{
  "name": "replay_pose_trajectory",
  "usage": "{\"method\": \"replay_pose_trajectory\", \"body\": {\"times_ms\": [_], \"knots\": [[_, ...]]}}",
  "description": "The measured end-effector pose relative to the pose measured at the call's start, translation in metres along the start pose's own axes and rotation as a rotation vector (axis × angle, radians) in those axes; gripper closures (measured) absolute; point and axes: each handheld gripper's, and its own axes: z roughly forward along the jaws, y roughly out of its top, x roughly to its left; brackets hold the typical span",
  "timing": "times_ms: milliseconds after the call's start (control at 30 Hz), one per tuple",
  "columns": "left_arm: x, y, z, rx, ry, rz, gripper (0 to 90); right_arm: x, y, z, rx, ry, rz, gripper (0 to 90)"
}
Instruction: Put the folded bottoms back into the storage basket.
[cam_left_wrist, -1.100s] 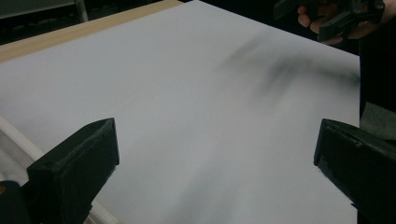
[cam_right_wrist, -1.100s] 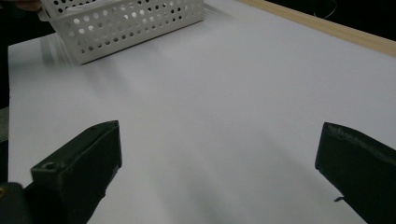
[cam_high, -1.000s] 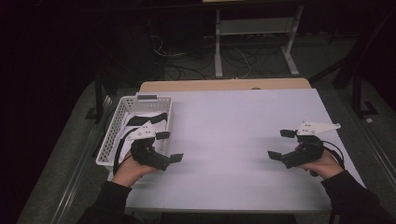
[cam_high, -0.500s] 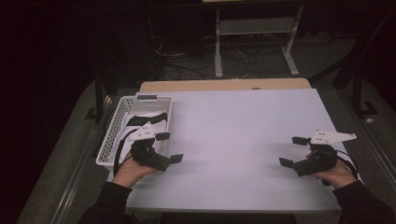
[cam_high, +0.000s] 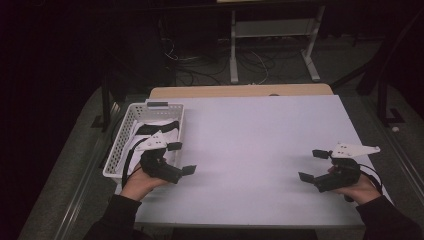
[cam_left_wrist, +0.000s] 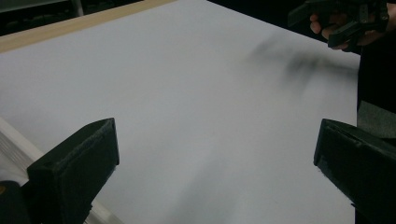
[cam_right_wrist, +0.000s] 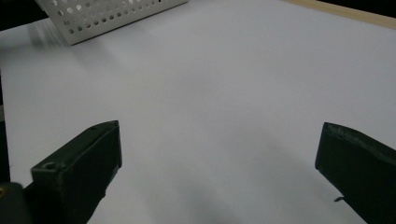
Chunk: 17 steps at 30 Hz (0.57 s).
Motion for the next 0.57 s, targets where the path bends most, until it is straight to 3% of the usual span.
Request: {"method": "replay_pose_trajectory", "body": {"times_ms": [567], "knots": [[0.0006, 0.0002, 0.0002, 0.004, -0.002, -0.007, 0.0, 0.0019, -0.0039, -0.0012, 0.006, 0.0, 0.003, 0.7]]}}
